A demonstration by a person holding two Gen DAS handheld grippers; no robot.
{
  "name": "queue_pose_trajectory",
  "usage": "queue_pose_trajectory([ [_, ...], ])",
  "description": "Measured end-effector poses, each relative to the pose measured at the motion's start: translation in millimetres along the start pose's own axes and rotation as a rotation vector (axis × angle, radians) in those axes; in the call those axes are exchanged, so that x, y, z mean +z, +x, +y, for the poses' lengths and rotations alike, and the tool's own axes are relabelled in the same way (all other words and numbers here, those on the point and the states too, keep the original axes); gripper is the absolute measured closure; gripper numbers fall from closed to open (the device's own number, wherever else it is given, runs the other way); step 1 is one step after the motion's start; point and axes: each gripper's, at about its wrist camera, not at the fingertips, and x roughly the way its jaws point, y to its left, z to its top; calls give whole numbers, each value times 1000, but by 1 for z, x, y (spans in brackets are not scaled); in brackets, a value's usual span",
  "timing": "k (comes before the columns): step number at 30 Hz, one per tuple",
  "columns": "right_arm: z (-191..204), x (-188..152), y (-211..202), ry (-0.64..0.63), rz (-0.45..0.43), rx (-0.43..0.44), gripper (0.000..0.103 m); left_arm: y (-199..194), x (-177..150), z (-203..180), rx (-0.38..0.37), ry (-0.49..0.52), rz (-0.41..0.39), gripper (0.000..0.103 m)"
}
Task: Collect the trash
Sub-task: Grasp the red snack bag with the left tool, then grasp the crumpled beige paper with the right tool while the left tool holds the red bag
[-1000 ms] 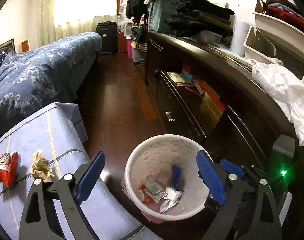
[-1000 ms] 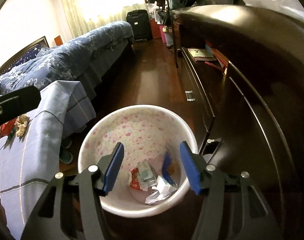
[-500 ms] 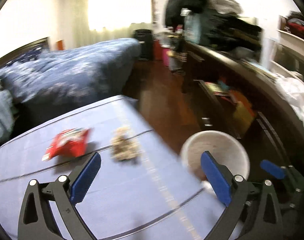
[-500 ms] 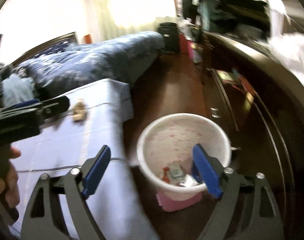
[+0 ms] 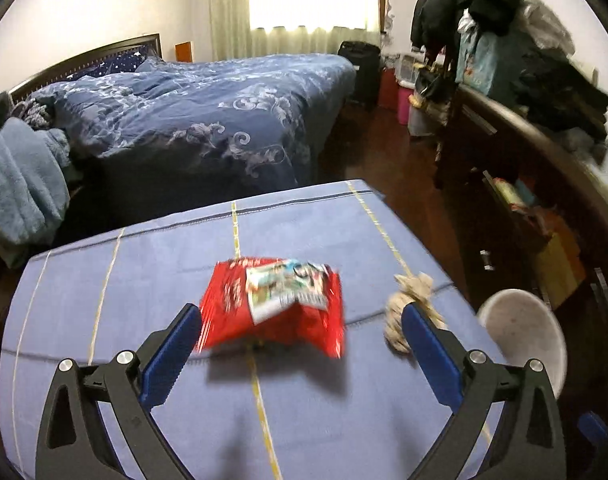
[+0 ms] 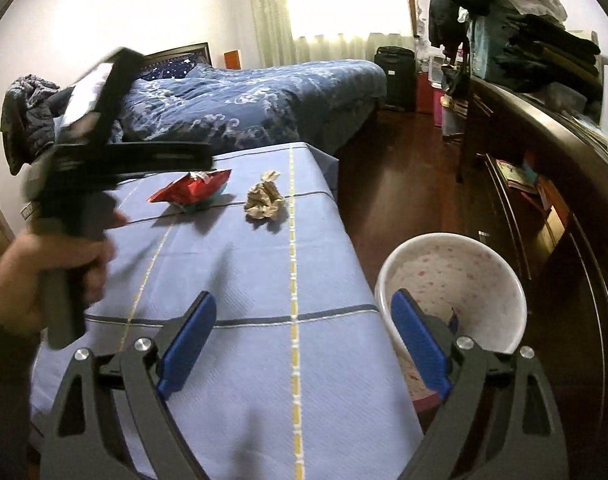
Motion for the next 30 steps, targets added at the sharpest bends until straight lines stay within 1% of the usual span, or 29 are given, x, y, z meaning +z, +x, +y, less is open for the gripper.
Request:
queue_pose_trajectory([
  [3,4,4,3,-9,-2,1,13,25,5,-5,58,31,19,4],
  [7,2,10,8,-13,-5,9,13,42,2,-3,94,44,40,4],
  [8,2,11,9,-13,-7,12,13,43,0,0,80,32,32,10],
  [9,2,13,11,-11,-9,15,13,43,0,5,56,13,29,20],
  [10,3,14,12,-9,-9,19,13,44,0,8,37,-2,41,39],
  [12,4,17,15,-5,-7,29,13,42,-1,16,-6,-36,54,53],
  [13,5,19,16,-3,-7,40,13,40,-2,21,-29,-50,60,63],
  [14,8,20,18,-3,-5,51,13,38,-4,25,-43,-59,65,67],
  [16,13,23,20,-8,-3,69,13,29,-7,34,-57,-78,51,72],
  [18,20,25,23,-19,1,76,13,15,-12,45,-83,-112,24,74],
  [22,35,29,29,-48,6,90,13,-17,-17,68,-112,-163,-39,75],
  [25,45,35,39,-63,8,91,13,-41,-20,86,-108,-188,-81,75],
  [30,57,55,64,-78,17,79,13,-69,-34,106,-83,-187,-108,75],
])
